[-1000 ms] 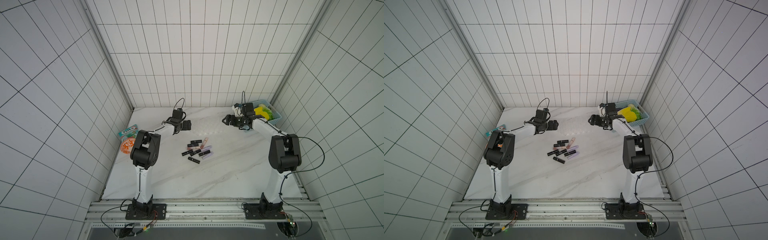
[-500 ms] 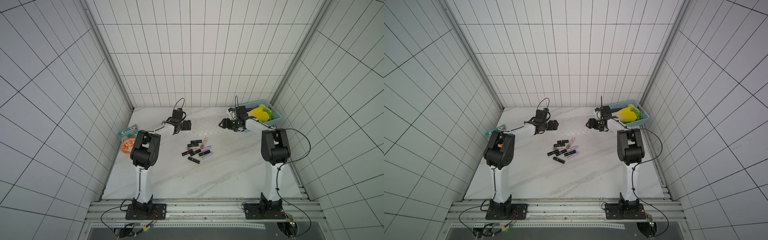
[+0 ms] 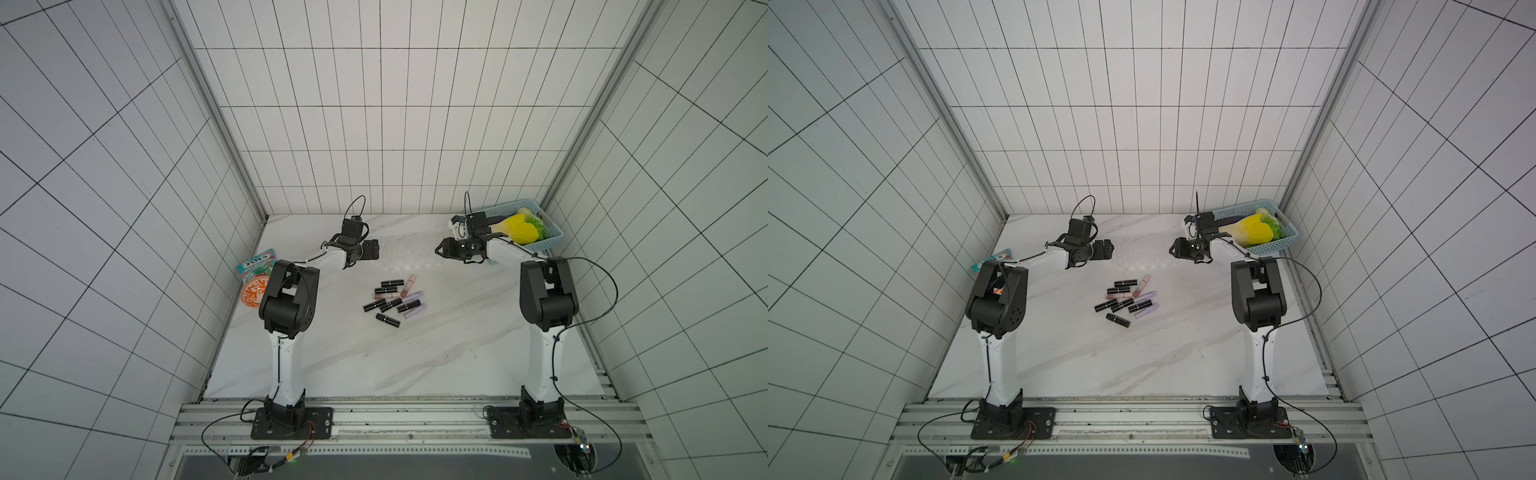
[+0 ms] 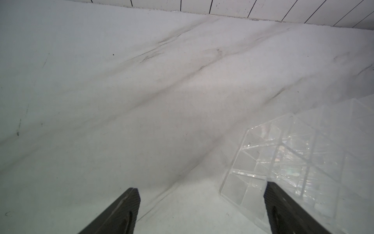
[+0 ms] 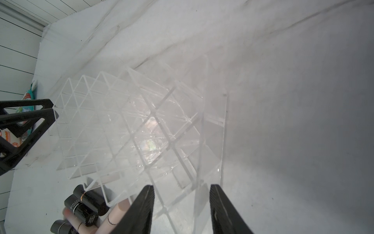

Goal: Arrange the lipsticks in the organizer
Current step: Move the storage box to the center of the board.

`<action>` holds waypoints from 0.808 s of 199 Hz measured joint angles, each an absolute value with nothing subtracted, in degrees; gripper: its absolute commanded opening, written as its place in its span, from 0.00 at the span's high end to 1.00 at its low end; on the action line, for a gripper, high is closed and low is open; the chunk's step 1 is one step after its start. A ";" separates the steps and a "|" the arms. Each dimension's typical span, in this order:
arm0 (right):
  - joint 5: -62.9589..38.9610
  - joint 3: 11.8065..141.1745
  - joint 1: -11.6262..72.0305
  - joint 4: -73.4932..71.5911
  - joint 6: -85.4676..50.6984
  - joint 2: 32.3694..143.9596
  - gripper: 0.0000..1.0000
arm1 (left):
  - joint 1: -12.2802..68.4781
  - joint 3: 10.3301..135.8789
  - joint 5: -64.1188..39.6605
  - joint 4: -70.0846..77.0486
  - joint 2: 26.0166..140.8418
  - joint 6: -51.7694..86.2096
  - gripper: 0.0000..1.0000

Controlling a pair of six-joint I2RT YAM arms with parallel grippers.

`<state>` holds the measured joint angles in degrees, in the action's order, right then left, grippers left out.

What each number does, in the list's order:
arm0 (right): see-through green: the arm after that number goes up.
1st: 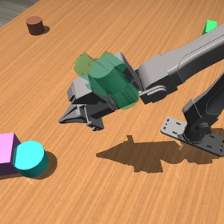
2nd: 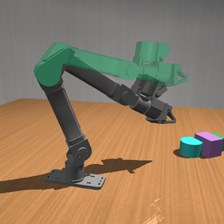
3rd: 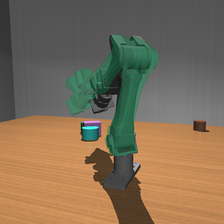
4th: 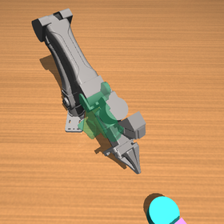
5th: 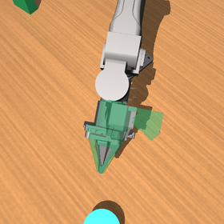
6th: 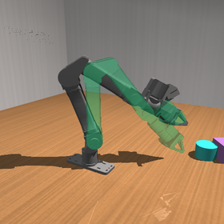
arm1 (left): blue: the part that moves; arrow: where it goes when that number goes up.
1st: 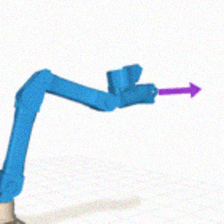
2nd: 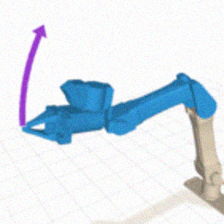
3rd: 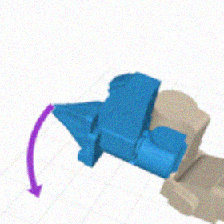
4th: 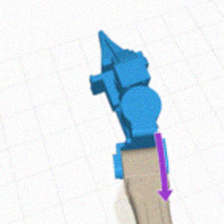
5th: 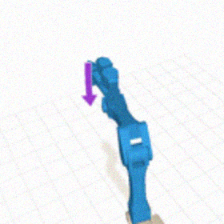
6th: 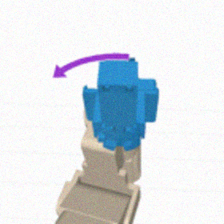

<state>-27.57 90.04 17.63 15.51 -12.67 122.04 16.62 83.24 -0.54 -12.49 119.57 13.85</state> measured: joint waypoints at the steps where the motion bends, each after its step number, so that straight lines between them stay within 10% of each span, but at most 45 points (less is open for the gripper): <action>1: -27.57 90.04 17.63 15.51 -12.67 122.04 0.53 | 16.60 83.22 -0.54 -12.49 119.55 13.87 0.07; 123: -27.35 81.45 19.84 11.57 -12.95 116.55 0.55 | 15.53 78.94 -0.91 -11.77 116.71 15.03 0.06; 161: -26.94 81.41 19.90 11.77 -12.64 116.55 0.34 | 15.22 78.78 -1.13 -11.86 116.62 15.16 0.01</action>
